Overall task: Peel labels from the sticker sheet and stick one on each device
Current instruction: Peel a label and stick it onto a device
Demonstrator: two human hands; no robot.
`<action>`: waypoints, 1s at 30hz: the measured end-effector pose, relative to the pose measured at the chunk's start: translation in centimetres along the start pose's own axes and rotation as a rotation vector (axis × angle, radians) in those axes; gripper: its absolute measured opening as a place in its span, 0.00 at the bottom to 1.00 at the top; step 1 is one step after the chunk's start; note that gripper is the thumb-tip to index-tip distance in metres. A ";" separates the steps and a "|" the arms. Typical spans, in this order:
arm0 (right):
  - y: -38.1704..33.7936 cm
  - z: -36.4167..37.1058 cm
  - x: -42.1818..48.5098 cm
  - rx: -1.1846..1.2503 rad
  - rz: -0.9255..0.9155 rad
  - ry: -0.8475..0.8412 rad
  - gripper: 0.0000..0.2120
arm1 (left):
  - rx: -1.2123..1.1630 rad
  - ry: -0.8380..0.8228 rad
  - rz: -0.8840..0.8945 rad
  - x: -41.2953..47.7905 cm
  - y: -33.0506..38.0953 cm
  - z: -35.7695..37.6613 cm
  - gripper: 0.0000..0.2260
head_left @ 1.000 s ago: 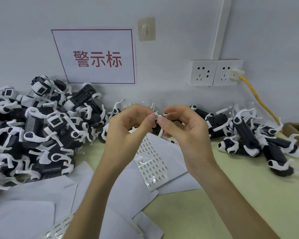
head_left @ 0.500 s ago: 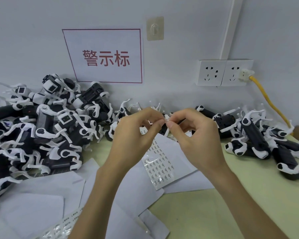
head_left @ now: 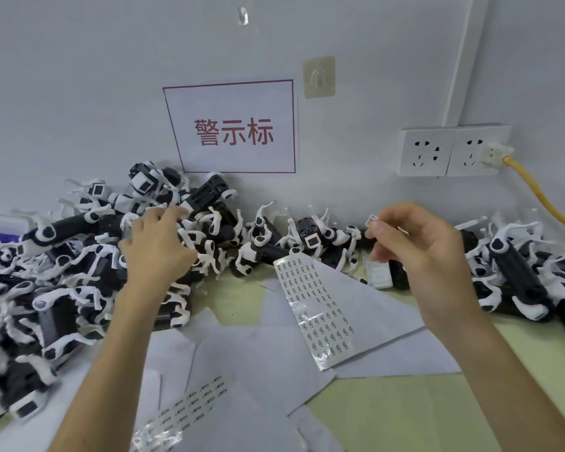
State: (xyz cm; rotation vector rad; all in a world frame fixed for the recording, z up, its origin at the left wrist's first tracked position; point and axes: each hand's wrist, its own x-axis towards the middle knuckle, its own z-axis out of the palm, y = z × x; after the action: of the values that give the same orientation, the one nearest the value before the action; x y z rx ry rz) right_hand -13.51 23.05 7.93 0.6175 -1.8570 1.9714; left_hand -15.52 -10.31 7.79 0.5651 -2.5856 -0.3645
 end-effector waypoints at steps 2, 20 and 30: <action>-0.3 -0.1 0.1 0.034 0.024 0.008 0.04 | 0.083 -0.036 -0.051 0.7 -1.7 0.4 0.33; -0.5 -1.1 0.6 0.105 0.102 0.044 0.08 | -0.046 0.201 0.175 1.7 -0.5 -0.4 0.21; -0.3 -1.4 0.8 0.142 0.164 0.053 0.05 | -0.785 0.387 0.451 -2.9 8.9 -0.6 0.19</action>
State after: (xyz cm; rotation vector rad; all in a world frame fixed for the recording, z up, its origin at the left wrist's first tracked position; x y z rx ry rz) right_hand -14.06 24.45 8.55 0.4603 -1.7982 2.2171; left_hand -15.82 -1.28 10.26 -0.2083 -1.8996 -0.9317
